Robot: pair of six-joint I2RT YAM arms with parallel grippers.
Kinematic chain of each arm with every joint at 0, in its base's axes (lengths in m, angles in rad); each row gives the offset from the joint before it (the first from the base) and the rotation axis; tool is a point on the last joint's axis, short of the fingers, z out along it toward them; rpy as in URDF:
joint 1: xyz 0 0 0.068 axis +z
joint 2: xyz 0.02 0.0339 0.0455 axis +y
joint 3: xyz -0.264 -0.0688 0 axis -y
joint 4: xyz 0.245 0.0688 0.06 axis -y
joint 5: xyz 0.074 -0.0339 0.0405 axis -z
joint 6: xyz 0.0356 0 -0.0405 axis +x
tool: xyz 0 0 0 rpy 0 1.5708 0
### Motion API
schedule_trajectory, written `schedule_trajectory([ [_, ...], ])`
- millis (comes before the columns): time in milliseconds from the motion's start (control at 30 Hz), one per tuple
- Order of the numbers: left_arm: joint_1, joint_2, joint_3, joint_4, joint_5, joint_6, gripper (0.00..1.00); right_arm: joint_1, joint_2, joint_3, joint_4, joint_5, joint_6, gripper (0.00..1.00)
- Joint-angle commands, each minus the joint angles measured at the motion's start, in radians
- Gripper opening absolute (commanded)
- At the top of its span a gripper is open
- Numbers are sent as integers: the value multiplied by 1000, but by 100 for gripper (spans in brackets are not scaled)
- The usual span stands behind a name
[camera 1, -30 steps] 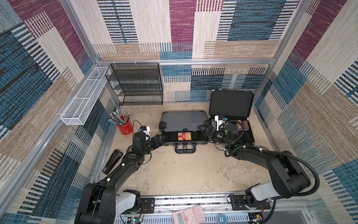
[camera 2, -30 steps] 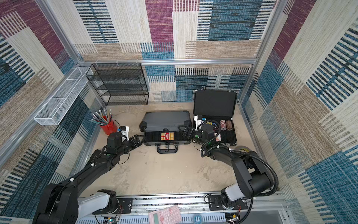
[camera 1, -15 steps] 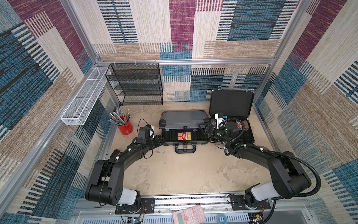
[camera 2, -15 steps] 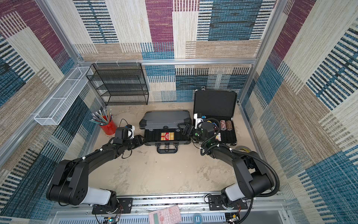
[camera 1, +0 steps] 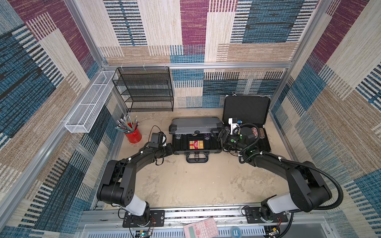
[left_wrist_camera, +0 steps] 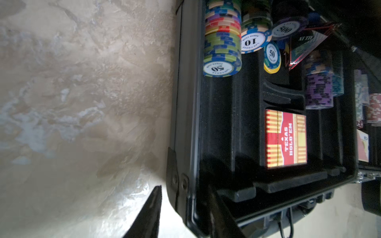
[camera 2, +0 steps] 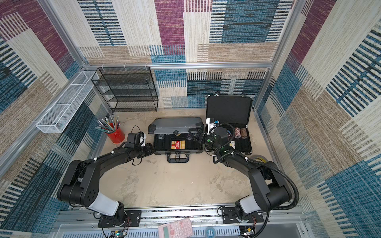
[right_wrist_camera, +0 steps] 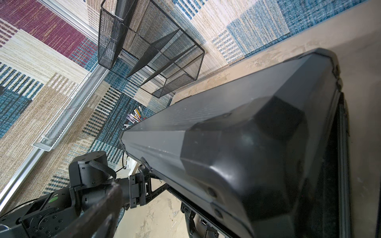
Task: Open the poker set cases
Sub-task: Open the case lid on the poker set case.
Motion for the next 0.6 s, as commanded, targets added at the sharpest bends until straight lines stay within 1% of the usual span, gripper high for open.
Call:
schedule_trajectory([
  [0, -14, 21, 21, -102, -67, 59, 38, 1, 9, 24, 41, 8, -16, 99],
  [100, -23, 46, 34, -118, -75, 67, 37, -1, 21, 49, 35, 10, -18, 99],
  [267, -30, 68, 35, -139, -103, 74, 29, -2, 40, 95, 16, 26, -30, 100],
  [567, -31, 79, 10, -152, -116, 68, 22, -10, 61, 153, -28, 74, -48, 100],
])
